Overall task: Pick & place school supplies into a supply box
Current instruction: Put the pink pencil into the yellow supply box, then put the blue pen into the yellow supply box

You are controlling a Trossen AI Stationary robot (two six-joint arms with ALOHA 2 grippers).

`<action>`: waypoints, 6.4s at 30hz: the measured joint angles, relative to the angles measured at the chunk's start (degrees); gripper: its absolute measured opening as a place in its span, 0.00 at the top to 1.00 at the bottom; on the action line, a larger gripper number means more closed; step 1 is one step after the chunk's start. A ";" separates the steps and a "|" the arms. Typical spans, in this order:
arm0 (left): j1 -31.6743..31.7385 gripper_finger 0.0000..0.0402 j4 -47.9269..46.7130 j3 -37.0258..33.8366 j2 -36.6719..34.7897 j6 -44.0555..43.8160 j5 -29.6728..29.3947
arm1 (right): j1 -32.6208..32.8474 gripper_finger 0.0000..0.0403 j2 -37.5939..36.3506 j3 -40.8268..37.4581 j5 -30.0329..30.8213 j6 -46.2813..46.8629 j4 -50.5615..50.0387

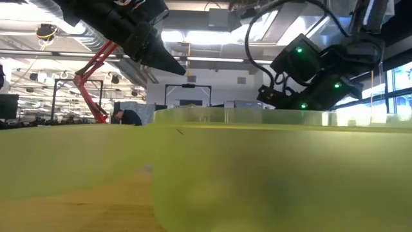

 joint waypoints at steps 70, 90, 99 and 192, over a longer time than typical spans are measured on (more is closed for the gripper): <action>0.00 0.44 -1.61 0.00 0.00 -1.40 -0.02 | 6.83 0.93 -6.31 -13.12 8.03 -3.86 20.28; -0.11 0.45 -4.16 -0.02 -1.75 -1.40 -0.02 | 6.79 0.93 -34.97 -7.33 -35.63 -20.75 -8.44; -0.11 0.44 -3.78 -0.02 -1.75 -1.40 0.00 | 6.79 0.92 -34.73 -2.24 -54.85 -39.93 -11.38; 12.86 0.49 -5.82 5.30 1.56 -25.49 1.61 | -2.54 0.72 -39.56 -4.24 -30.01 -28.77 -7.81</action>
